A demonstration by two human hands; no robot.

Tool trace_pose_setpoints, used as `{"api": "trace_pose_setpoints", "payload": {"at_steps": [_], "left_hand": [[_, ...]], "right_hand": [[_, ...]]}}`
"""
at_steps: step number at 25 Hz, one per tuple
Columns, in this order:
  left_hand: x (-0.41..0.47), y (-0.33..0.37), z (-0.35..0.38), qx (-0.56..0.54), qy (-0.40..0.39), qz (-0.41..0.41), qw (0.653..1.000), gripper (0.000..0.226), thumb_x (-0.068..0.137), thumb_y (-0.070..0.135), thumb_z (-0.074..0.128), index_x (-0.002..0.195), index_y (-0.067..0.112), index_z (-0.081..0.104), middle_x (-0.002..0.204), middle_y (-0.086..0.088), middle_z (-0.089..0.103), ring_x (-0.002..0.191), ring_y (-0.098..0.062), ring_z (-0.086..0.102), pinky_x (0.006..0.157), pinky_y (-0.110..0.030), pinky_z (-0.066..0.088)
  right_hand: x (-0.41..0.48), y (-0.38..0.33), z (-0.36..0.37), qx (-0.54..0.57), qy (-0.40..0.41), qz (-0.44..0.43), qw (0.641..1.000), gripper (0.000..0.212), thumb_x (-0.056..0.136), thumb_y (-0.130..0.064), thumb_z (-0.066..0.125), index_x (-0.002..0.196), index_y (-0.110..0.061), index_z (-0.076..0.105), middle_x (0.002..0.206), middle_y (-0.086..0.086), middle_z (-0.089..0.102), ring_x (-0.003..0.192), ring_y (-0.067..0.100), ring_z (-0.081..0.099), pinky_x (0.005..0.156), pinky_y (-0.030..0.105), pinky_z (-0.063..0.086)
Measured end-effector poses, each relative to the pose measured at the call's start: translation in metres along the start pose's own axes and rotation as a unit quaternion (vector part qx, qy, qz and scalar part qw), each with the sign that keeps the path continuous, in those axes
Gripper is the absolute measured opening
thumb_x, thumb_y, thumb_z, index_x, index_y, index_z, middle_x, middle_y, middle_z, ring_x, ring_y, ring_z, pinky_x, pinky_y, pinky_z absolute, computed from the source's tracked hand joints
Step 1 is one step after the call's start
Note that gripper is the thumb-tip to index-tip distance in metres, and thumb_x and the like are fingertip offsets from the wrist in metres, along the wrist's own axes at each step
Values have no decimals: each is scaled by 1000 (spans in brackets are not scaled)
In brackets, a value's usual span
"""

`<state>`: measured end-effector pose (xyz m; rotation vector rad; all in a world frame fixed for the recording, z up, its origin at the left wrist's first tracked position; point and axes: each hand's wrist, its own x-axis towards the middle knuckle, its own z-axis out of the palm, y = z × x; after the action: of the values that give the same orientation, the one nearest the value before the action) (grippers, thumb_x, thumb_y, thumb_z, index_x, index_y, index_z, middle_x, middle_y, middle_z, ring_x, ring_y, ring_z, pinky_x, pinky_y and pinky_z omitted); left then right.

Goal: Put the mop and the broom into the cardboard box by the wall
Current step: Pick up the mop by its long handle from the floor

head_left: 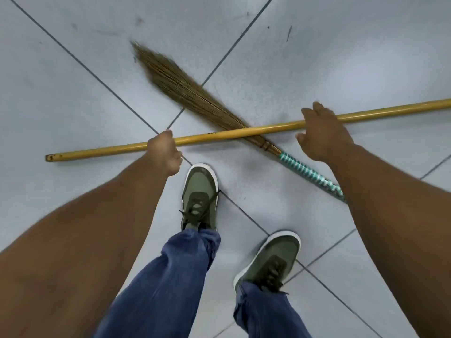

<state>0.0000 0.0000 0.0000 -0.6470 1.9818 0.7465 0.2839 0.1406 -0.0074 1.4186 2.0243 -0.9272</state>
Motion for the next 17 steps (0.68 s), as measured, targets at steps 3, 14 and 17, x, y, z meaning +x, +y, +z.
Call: {"api": "trace_pose_setpoints", "payload": {"at_steps": [3,14,17], "left_hand": [[42,-2,15,-73,3,-41,996,18,96,21,50,109,9,52,118,-14,48,117,-27,52,103,-40,44],[-19,45,-3,-311,92,17,946,22,92,7,46,113,9,48,85,-8,55,59,-18,56,53,-30,53],[-82,92,-37,-332,47,65,940,19,92,8,48,111,9,47,78,-7,52,53,-18,50,58,-32,50]], "right_hand": [[43,5,22,-137,-36,11,990,50,92,-15,51,140,-13,35,148,17,33,138,37,23,113,56,21],[5,-23,-14,-249,40,-57,966,9,87,-13,49,87,-22,51,63,-2,43,64,25,47,67,35,35],[-42,-54,-59,-209,78,-67,973,12,85,-15,49,86,-25,56,73,3,60,70,30,59,66,35,36]]}}
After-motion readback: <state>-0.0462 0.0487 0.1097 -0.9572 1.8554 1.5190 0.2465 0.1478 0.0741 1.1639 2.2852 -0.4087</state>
